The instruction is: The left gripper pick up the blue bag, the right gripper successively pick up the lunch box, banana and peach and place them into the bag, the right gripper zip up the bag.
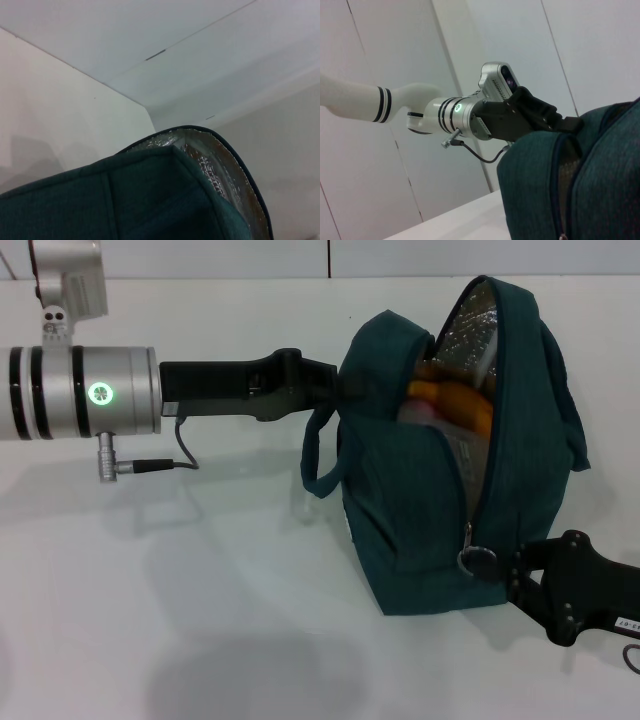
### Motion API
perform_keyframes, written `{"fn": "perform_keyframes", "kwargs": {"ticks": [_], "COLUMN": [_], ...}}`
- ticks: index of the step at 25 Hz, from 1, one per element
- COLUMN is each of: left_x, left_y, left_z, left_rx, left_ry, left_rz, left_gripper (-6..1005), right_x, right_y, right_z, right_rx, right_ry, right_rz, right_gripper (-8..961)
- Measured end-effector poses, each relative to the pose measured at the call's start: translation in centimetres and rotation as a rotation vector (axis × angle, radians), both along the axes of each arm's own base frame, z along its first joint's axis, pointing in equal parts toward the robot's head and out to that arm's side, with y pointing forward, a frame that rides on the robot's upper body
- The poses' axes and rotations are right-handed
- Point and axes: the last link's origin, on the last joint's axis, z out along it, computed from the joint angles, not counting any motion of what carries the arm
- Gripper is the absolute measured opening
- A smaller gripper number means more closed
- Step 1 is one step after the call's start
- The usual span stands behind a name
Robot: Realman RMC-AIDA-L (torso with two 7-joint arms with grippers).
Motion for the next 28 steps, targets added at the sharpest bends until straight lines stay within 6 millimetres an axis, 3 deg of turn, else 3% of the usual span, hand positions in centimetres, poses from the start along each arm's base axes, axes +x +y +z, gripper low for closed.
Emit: {"fn": "perform_keyframes", "kwargs": {"ticks": [5,14,28], "left_x": [0.0,-0.1,-0.3], "left_y": [0.0,0.0,-0.5], "left_z": [0.0,0.1,-0.2], "left_rx": [0.001,0.01,0.046], "left_ry": [-0.001,0.005,-0.004], "left_rz": [0.001,-0.012,-0.071], "left_gripper": [110,111,113], "right_x": [0.0,-0.2,-2.7], "right_y": [-0.2,-1.3,1.4], "right_z": [0.2,2.6,3.5], "right_rx": [0.006,0.098,0.224], "right_ry": [0.021,0.166,0.268], "right_rz": [-0.002,-0.005,0.054], "right_gripper": [7,7,7]}}
